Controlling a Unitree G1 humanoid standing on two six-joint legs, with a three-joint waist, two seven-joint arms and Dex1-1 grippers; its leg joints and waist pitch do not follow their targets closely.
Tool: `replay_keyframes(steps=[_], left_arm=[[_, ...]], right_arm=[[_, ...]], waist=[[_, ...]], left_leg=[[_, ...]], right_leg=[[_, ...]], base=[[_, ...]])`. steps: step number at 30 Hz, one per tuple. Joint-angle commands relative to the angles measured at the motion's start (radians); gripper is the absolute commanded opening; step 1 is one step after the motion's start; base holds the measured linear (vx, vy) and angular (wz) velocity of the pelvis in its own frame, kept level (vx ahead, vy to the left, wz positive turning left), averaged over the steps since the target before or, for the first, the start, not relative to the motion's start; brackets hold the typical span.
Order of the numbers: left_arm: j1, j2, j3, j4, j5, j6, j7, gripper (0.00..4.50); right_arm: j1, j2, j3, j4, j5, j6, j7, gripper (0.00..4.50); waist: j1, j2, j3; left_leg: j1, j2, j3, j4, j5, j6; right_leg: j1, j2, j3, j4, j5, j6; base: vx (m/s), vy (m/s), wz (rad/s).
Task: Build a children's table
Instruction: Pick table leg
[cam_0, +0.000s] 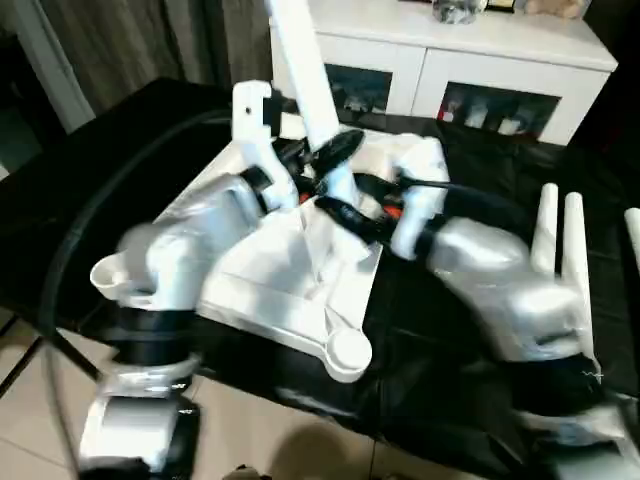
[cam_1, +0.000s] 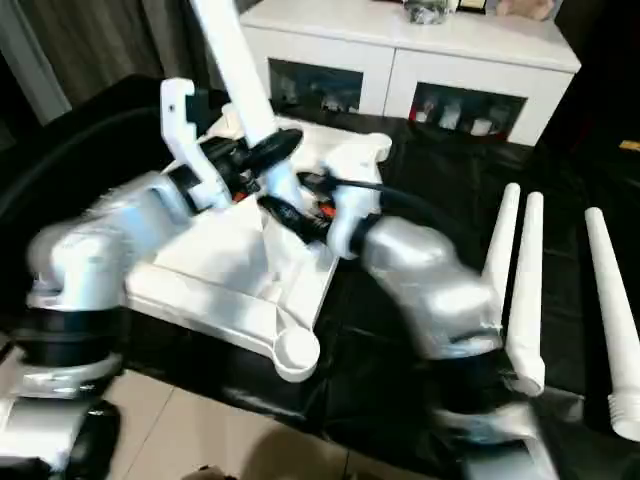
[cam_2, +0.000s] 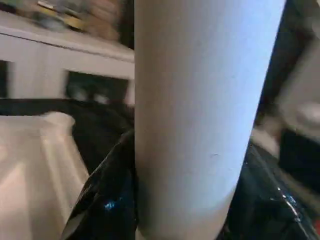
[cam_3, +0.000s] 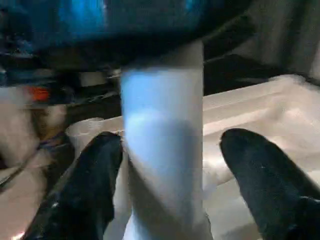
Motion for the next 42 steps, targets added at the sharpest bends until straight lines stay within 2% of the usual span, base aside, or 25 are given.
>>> replay_keyframes(steps=[1,3,8,13,20,25,28,31,33,36,38,40,42], left_arm=[[0.002,0.013,-0.027,-0.022,-0.005,0.018,-0.044,1.91],[-0.004,0.023,-0.029,-0.015,-0.004,0.018,-0.05,1.91],[-0.016,0.022,-0.026,-0.013,-0.016,0.022,-0.071,1.91],[-0.015,0.016,-0.019,-0.03,-0.049,0.027,-0.103,1.91],[-0.011,0.019,-0.016,-0.038,-0.051,0.022,-0.108,1.91],[-0.01,0.018,-0.01,-0.036,-0.056,0.022,-0.108,1.91],[-0.012,0.01,0.002,-0.027,-0.063,0.025,-0.099,1.91],[-0.02,-0.017,0.04,-0.007,-0.089,0.037,-0.063,1.91],[-0.04,-0.05,0.09,0.031,-0.115,0.051,-0.002,1.91],[-0.05,-0.063,0.114,0.062,-0.115,0.049,0.035,1.91],[-0.055,-0.067,0.128,0.084,-0.113,0.051,0.059,1.91],[-0.058,-0.072,0.145,0.102,-0.115,0.066,0.076,1.91],[-0.056,-0.072,0.148,0.102,-0.112,0.074,0.082,1.9]], right_arm=[[-0.003,-0.01,-0.02,-0.042,0.052,0.038,0.038,3.81],[-0.008,-0.015,-0.029,-0.049,0.069,0.063,0.038,4.0],[-0.01,-0.028,-0.018,-0.058,0.062,0.08,0.043,4.38],[-0.005,-0.037,-0.008,-0.07,0.074,0.102,0.037,4.45],[-0.003,-0.036,0.003,-0.056,0.058,0.114,0.022,3.75],[-0.001,-0.034,0.011,-0.057,0.057,0.121,0.017,3.29],[-0.001,-0.03,0.01,-0.057,0.065,0.124,0.012,3.22],[-0.002,-0.019,-0.001,-0.059,0.08,0.131,0.006,2.8],[-0.005,0.002,-0.029,-0.063,0.117,0.145,0.001,2.67],[-0.012,0.024,-0.063,-0.066,0.158,0.162,-0.006,2.37],[-0.025,0.044,-0.104,-0.066,0.204,0.182,-0.018,2.29],[-0.052,0.075,-0.176,-0.055,0.289,0.21,-0.044,2.17],[-0.065,0.089,-0.211,-0.049,0.331,0.223,-0.059,2.01]], waist=[[0.003,-0.002,-0.069],[0.001,-0.001,-0.067],[0.001,-0.003,-0.066],[0.002,-0.004,-0.068],[0.003,-0.005,-0.071],[0.003,-0.004,-0.069],[0.003,-0.005,-0.068],[0.003,-0.006,-0.069],[0.003,-0.006,-0.069],[0.006,-0.006,-0.071],[0.006,-0.006,-0.071],[0.007,-0.006,-0.073],[0.007,-0.007,-0.072]], left_leg=[[0.017,0.035,-0.009,-0.083,-0.193,0.002],[0.016,0.034,-0.008,-0.083,-0.201,-0.008],[0.017,0.033,-0.009,-0.084,-0.232,-0.03],[0.015,0.033,-0.01,-0.084,-0.217,-0.033],[0.013,0.032,-0.008,-0.081,-0.178,-0.023],[0.014,0.032,-0.008,-0.081,-0.188,-0.024],[0.014,0.032,-0.008,-0.082,-0.196,-0.026],[0.013,0.032,-0.008,-0.08,-0.197,-0.028],[0.013,0.03,-0.007,-0.079,-0.199,-0.026],[0.014,0.03,-0.008,-0.079,-0.19,-0.022],[0.013,0.03,-0.008,-0.08,-0.188,-0.019],[0.012,0.029,-0.009,-0.079,-0.172,-0.014],[0.012,0.03,-0.009,-0.079,-0.165,-0.013]], right_leg=[[0.057,-0.045,0.033,-0.06,-0.204,-0.204],[0.055,-0.046,0.033,-0.063,-0.231,-0.206],[0.051,-0.048,0.033,-0.071,-0.311,-0.182],[0.051,-0.047,0.032,-0.069,-0.299,-0.177],[0.054,-0.046,0.032,-0.064,-0.243,-0.191],[0.053,-0.046,0.033,-0.065,-0.258,-0.191],[0.053,-0.047,0.033,-0.067,-0.273,-0.187],[0.053,-0.047,0.033,-0.067,-0.273,-0.188],[0.053,-0.046,0.032,-0.067,-0.276,-0.188],[0.054,-0.047,0.031,-0.067,-0.266,-0.192],[0.053,-0.046,0.031,-0.068,-0.267,-0.191],[0.055,-0.047,0.03,-0.066,-0.249,-0.195],[0.056,-0.046,0.03,-0.065,-0.242,-0.197]], base=[[0.0,0.0,0.0],[0.0,0.0,0.0],[0.0,0.0,0.0],[0.0,0.0,0.0],[0.0,0.0,0.0],[0.0,0.0,0.0],[0.0,0.0,0.0],[0.0,0.0,0.0],[0.0,0.0,0.0],[0.0,0.0,0.0],[0.0,0.0,0.0],[0.0,0.0,0.0],[0.0,0.0,0.0]])
